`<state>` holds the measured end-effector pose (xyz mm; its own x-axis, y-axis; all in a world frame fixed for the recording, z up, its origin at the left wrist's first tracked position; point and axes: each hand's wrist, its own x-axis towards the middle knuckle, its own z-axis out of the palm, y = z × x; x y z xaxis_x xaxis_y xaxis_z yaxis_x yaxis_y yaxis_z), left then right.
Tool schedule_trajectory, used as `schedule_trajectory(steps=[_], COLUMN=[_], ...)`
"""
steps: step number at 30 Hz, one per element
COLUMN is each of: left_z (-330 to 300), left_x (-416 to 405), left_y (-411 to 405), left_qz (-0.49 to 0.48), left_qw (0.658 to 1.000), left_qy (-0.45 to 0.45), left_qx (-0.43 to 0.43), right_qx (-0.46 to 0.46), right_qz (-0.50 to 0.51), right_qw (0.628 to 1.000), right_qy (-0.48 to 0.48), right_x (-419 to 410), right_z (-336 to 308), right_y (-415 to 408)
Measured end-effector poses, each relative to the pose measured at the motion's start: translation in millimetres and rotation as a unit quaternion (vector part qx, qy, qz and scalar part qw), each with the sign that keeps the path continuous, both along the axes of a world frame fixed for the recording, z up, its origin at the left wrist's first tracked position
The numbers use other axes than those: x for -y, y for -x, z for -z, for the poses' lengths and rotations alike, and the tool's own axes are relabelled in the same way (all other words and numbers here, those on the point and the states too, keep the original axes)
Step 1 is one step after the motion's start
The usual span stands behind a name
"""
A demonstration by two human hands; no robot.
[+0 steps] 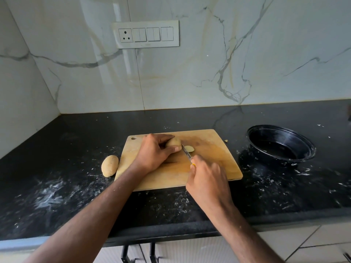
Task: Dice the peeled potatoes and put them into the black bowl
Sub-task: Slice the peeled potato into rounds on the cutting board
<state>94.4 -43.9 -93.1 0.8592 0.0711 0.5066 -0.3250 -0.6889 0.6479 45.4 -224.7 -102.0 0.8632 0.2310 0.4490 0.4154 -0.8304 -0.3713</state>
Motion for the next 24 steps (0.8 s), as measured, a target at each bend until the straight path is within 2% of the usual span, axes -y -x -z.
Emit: schedule_trajectory(steps=[6,14,24], left_z=[0.9,6.1,-0.6], left_x=[-5.9,-10.4,-6.9], left_y=[0.0,-4.3,2.4], left_qz=[0.033,0.018,0.002], left_qw=[0.999,0.999,1.000], left_qy=[0.018,-0.002,0.008], left_qx=[-0.018,-0.033,-0.003], right_qx=[-0.014,0.006,0.079], right_qz=[0.012,0.027,0.022], right_qw=[1.000,0.999,0.994], right_qy=[0.007,-0.020,-0.074], right_x=[-3.1,-3.4,-14.5], right_z=[3.0,3.9,-13.1], right_y=[-1.0,-3.8,-17.0])
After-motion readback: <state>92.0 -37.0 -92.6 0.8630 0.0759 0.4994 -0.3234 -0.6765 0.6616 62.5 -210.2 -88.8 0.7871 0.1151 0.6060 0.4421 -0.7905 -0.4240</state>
